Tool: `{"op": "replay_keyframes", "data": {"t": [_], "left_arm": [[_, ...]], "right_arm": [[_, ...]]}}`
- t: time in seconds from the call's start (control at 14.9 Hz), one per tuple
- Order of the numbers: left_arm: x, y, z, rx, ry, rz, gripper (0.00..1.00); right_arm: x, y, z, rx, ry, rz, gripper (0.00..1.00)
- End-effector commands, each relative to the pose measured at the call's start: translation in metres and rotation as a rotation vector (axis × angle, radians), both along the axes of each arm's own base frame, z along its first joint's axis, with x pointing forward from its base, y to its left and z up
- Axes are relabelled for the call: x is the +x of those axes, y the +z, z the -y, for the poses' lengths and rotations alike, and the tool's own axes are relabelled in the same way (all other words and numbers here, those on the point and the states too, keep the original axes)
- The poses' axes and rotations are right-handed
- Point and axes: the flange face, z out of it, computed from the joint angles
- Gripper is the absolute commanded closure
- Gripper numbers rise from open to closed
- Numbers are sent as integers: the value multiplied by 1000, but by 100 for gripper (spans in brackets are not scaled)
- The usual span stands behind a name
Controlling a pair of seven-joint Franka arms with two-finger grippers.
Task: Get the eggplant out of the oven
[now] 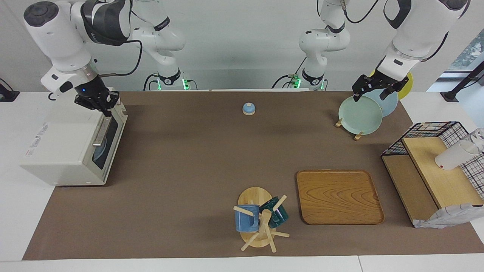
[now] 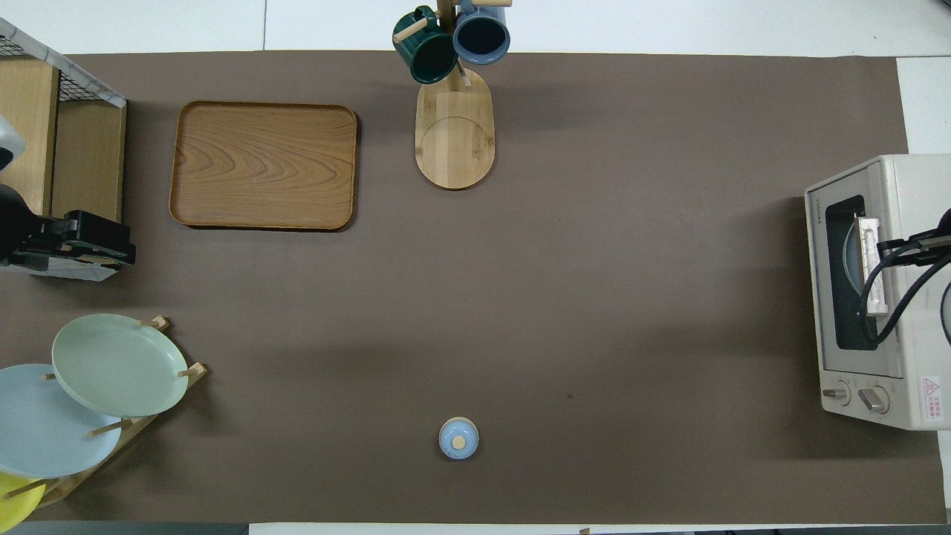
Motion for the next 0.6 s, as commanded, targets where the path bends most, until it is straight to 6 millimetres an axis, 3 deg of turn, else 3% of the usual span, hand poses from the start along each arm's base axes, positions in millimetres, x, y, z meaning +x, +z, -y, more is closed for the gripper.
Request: {"op": "replay_keyframes", "data": {"t": [0.0, 0.54], "left_arm": [[2, 6, -3, -17, 8, 4, 0], [6, 6, -6, -20, 17, 36, 0]], "right_arm": [[-20, -15, 7, -18, -38, 8, 100], [-9, -55, 32, -59, -63, 8, 100]]}}
